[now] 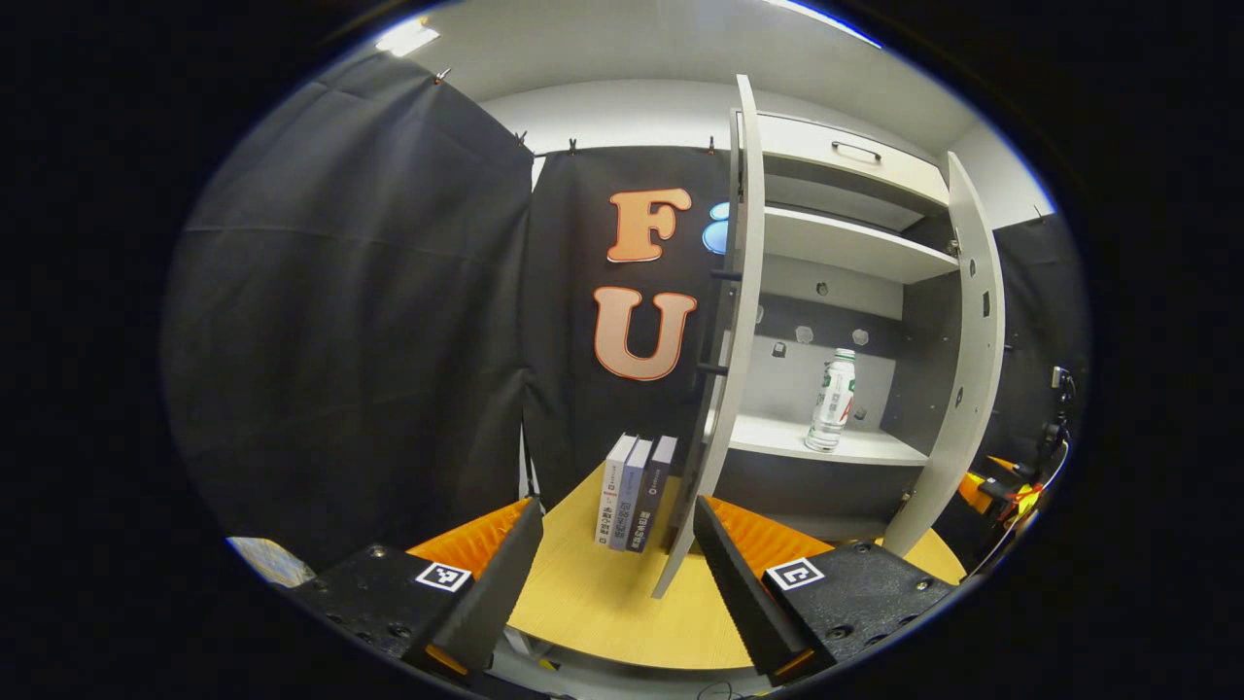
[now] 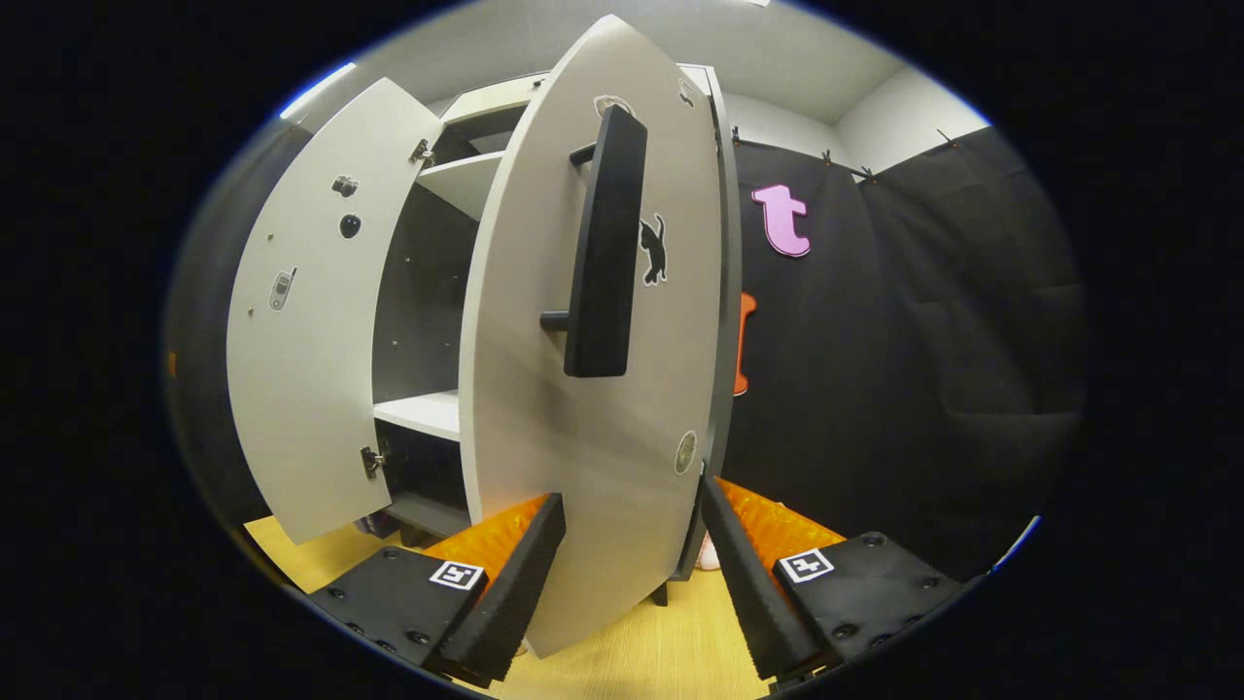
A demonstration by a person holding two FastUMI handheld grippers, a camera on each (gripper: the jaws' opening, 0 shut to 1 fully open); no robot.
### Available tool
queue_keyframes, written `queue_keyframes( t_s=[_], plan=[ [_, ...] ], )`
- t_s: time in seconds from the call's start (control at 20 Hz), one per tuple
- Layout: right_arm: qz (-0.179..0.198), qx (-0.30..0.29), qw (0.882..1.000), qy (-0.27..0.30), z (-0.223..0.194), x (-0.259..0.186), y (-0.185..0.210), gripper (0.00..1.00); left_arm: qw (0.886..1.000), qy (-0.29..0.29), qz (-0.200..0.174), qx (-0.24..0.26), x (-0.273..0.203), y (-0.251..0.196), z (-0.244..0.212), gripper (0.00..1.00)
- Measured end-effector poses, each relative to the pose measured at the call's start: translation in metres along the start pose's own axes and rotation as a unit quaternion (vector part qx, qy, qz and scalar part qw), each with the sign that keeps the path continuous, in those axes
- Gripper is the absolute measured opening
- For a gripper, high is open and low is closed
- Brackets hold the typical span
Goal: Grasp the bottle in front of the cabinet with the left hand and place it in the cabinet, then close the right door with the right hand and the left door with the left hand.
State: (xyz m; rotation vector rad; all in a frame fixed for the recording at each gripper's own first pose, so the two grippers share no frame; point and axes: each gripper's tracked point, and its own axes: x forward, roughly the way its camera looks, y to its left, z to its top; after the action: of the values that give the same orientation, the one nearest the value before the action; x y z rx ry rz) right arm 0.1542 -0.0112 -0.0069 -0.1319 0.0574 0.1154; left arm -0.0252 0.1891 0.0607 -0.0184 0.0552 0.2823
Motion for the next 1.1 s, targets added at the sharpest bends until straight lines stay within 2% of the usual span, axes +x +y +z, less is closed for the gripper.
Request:
queue_keyframes(
  t_s=[0.05,0.1,0.15,0.2,0.35,0.4,0.45,0.5,0.75,1.1],
  plan=[
    [0.005,-0.002,1.0,-0.001,0.001,0.0,0.003,0.94,1.0,0.0,-0.002,-0.002,0.0,-0.002,0.001,0.95],
    [0.01,-0.004,1.0,-0.002,0.001,0.0,0.007,0.94,1.0,-0.002,-0.005,-0.003,0.001,-0.006,0.002,0.95],
    [0.014,-0.004,1.0,-0.002,0.0,-0.001,0.01,0.87,1.0,-0.003,-0.008,-0.003,0.002,-0.009,0.004,0.95],
    [0.017,-0.004,1.0,0.0,-0.003,-0.001,0.014,0.95,1.0,-0.005,-0.011,-0.002,0.001,-0.012,0.004,0.95],
    [0.028,-0.001,1.0,0.01,-0.011,-0.002,0.025,0.95,1.0,-0.006,-0.012,0.009,0.001,-0.013,0.007,0.95],
    [0.027,0.0,1.0,0.009,-0.01,-0.002,0.026,0.89,1.0,-0.007,-0.012,0.011,0.001,-0.013,0.008,0.95],
    [0.027,0.0,1.0,0.008,-0.009,-0.006,0.027,0.96,1.0,-0.008,-0.012,0.013,0.002,-0.013,0.009,0.95],
    [0.027,0.0,1.0,0.008,-0.008,-0.007,0.027,0.96,1.0,-0.008,-0.011,0.014,0.003,-0.012,0.009,0.95],
    [0.022,0.004,1.0,0.007,0.0,-0.023,0.016,0.96,0.999,-0.019,-0.005,0.029,0.023,-0.004,0.018,0.95],
    [-0.002,-0.002,1.0,0.002,0.013,-0.05,-0.012,0.96,0.999,-0.015,0.009,0.032,0.076,0.008,0.018,0.93]
  ],
)
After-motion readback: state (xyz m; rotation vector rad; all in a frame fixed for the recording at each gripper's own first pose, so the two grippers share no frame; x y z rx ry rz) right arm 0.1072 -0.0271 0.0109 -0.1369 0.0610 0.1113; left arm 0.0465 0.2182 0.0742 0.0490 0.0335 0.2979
